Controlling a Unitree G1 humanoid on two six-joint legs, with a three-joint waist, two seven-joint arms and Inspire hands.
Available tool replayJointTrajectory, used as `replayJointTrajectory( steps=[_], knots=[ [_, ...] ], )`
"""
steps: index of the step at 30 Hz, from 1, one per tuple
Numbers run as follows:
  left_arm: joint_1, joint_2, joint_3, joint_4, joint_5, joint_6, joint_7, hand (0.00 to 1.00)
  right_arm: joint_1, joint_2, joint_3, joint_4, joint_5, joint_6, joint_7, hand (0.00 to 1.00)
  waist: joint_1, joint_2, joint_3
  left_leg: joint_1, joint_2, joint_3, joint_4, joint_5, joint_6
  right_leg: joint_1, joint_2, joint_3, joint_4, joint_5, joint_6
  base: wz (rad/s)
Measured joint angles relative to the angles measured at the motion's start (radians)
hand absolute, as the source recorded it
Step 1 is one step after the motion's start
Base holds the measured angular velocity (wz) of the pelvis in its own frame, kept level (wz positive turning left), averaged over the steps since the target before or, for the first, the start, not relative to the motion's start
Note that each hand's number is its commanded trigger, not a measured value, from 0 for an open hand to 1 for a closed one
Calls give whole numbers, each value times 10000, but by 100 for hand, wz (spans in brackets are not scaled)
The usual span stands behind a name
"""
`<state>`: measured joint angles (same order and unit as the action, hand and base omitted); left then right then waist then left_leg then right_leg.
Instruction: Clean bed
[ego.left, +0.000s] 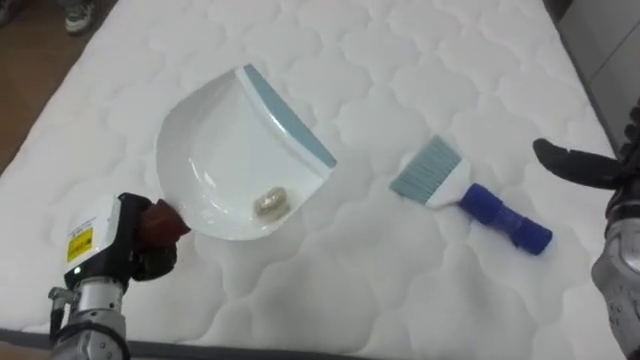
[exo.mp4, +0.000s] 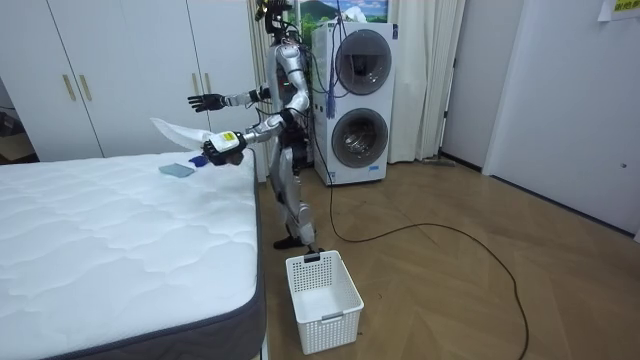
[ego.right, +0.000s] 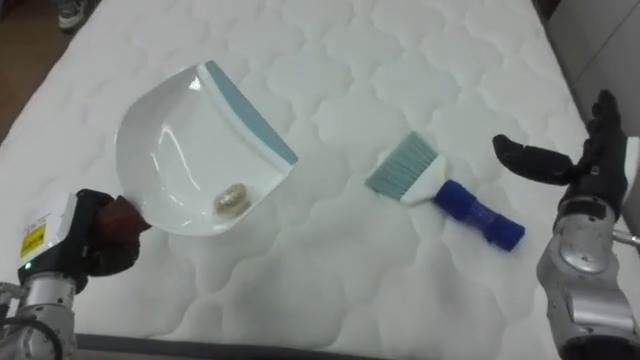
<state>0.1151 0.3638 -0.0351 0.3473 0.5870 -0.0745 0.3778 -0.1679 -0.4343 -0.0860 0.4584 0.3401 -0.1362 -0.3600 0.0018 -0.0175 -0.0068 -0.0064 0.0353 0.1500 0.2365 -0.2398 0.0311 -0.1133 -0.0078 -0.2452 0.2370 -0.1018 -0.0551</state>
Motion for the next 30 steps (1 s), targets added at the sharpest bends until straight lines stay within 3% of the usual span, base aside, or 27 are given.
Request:
replayJointTrajectory(
  steps=[5, 10, 18, 23, 25, 26, 27, 29, 30],
  knots=[
    [240, -11, 131, -306, -298, 13, -148, 100, 760, 106, -176, -1016, -851, 80, -382, 0, -3, -52, 38, 237, -182, -699, -32, 3, 11, 449, -168, -3, 207, -370, 163, 40],
    [334, -46, 281, -483, -754, 2, -209, 100, 1202, 117, -243, -1799, -1129, 74, -561, 0, -234, -165, 99, 207, -430, -1799, -7, 16, 34, 897, -118, 556, 204, -722, 342, 70],
    [822, -357, 928, -667, -837, -42, -164, 100, 1644, 119, -481, -2472, -1582, 48, -1034, 0, 326, -242, 94, 153, -513, -2827, 39, 129, -31, 1388, -54, 521, -197, -748, 381, 43],
    [876, -687, 917, -868, -834, -81, -163, 100, 1799, 184, -428, -2480, -2013, -60, -1424, 0, 556, -251, 90, -207, -530, -2915, 262, 204, -124, 1546, -44, -200, -180, -751, 380, 64],
    [885, -790, 917, -819, -841, -83, -167, 100, 2039, 299, -436, -2480, -2399, -105, -1465, 0, 387, -269, 100, -207, -511, -2769, 271, 275, -133, 1871, -83, -780, -175, -770, 381, 116],
    [870, -801, 916, -828, -839, -104, -174, 100, 2209, 392, -500, -2481, -2506, -160, -1511, 0, 140, -287, 102, -421, -391, -1992, 402, 292, -110, 2036, -107, -1110, -171, -790, 388, 155],
    [811, -816, 918, -832, -839, -120, -179, 100, 2284, 492, -574, -2481, -2505, -175, -1578, 0, -6, -318, 105, -646, -73, -672, 601, 326, -59, 2087, -187, -1160, -170, -824, 416, 151],
    [729, -886, 915, -830, -836, -123, -235, 100, 2282, 515, -543, -2481, -2503, -180, -1544, 0, 9, -347, 115, -893, 127, 467, 815, 366, 6, 2089, -221, -1182, -173, -955, 447, 95],
    [726, -952, 918, -830, -838, -123, -267, 100, 2277, 515, -542, -2481, -2503, -180, -1480, 0, 61, -347, 116, -961, 110, 542, 873, 370, 14, 2096, -235, -1199, -173, -1004, 480, 69]
  ],
)
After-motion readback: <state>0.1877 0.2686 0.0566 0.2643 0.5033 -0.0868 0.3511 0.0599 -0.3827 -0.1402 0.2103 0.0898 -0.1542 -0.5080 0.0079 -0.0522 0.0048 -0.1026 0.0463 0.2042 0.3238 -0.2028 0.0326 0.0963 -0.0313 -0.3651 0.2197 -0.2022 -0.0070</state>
